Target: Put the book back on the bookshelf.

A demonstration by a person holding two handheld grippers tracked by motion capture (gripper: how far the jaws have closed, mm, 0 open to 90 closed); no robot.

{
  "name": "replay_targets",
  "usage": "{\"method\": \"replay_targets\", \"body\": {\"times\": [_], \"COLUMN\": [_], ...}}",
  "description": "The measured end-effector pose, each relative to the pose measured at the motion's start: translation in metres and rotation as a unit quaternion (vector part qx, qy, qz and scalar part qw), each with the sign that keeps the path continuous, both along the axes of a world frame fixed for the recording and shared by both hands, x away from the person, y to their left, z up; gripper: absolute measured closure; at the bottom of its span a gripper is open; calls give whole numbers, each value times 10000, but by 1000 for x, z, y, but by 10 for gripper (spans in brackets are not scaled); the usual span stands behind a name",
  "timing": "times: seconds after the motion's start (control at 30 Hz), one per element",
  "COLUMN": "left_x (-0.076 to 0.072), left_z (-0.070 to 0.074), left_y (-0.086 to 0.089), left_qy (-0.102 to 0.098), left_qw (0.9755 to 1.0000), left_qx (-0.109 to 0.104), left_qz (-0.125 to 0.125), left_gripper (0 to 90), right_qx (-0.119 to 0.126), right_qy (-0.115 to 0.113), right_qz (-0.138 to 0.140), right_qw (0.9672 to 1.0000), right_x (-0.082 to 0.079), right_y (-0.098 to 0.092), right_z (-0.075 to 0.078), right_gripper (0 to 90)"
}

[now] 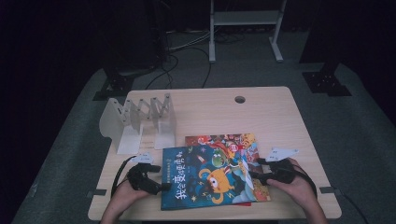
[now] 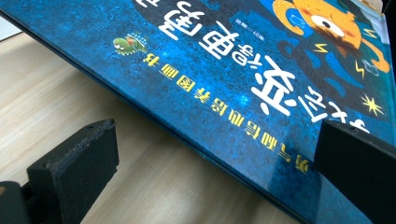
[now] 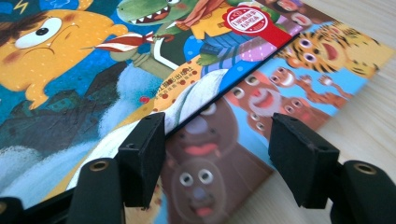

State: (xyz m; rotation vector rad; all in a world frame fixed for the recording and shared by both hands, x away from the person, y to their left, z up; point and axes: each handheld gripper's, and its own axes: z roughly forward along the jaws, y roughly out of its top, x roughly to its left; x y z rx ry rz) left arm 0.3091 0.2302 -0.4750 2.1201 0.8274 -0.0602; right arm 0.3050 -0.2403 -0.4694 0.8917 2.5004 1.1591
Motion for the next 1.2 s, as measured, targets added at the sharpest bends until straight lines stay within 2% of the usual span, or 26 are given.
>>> {"method": "replay_targets", "body": {"times": [0.13,0.3,0.37,0.53,0.63,0.83,0.97,1.07,1.2], "left_x": [0,1,1,4,4,3,2,2,-1], "left_z": [0,-1,-2,-7,-6,2,7,11,23], "left_y": [8,10,12,14,12,11,11,12,15], "left_qy": [64,92,163,391,486,483,500,447,276], "left_qw": [9999,9999,9997,9987,9984,9987,9986,9987,9992], "left_qx": [-26,-52,-84,-257,-230,-3,41,-21,-85], "left_qz": [78,89,158,210,199,178,190,234,278], "left_gripper": [0,0,0,0,0,0,0,0,0], "right_qx": [-22,-14,-31,-32,-32,-31,-47,-53,-54], "right_qy": [10,-18,4,1,-4,3,0,-2,13], "right_qz": [133,300,380,466,463,433,441,476,561], "right_qw": [9999,9995,9993,9989,9989,9991,9990,9989,9984], "right_x": [1,1,1,0,0,-1,-1,-2,-3], "right_y": [11,23,31,37,38,39,40,41,45], "right_z": [1,0,1,1,1,1,2,2,2], "right_gripper": [355,353,353,352,354,354,364,364,364]}}
